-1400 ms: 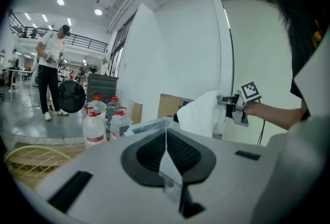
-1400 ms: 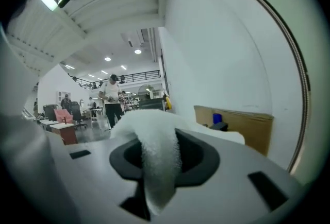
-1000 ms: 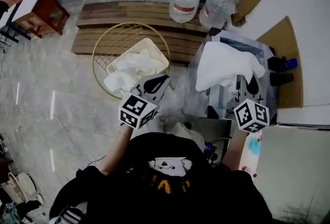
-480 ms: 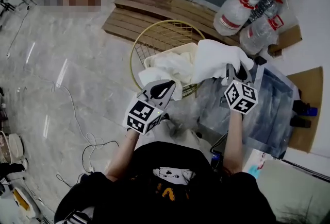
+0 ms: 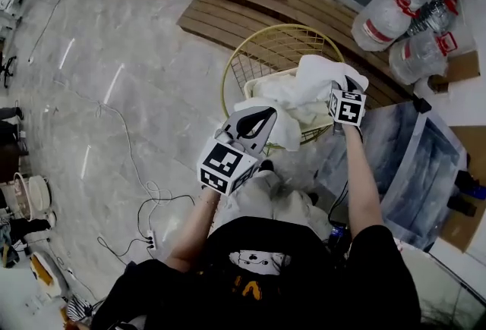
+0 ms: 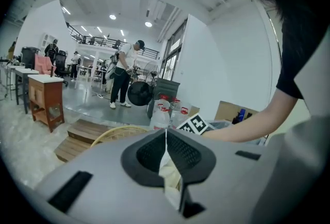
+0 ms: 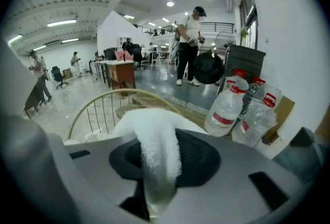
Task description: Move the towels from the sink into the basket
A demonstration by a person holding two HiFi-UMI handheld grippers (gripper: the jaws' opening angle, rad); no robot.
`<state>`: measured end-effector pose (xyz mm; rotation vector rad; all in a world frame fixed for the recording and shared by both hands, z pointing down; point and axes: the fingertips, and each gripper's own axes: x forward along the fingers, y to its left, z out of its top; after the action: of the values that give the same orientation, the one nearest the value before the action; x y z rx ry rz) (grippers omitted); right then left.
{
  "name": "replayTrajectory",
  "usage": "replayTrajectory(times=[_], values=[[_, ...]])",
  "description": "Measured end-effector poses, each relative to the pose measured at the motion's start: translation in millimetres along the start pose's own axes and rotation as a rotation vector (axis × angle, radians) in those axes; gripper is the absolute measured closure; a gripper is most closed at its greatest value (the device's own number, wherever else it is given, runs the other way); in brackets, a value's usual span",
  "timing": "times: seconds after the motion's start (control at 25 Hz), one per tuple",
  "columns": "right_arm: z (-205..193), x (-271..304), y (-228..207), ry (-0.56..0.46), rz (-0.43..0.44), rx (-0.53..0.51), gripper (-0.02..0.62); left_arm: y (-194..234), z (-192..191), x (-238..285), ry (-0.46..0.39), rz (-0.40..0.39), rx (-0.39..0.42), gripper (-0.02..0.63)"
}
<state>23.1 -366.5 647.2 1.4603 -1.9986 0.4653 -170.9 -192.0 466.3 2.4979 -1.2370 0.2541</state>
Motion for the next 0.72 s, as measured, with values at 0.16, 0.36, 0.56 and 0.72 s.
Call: replayTrajectory(times=[0.16,0.36,0.56,0.72], values=[[-62,48,25,0.195,0.079,-0.022,0.485,14,-3,12,0.021,0.000,0.003,0.597],[-104,64,42,0.297,0.128,0.081,0.468,27,-17,13,0.058,0.013,-0.013,0.597],[-96,51,42,0.282,0.154,0.075,0.386,29,-26,11,0.075,0.006,-0.022,0.597],[-72,10,38,0.151,0.178,0.116,0.378,20,-25,12,0.064,-0.020,-0.018,0.597]])
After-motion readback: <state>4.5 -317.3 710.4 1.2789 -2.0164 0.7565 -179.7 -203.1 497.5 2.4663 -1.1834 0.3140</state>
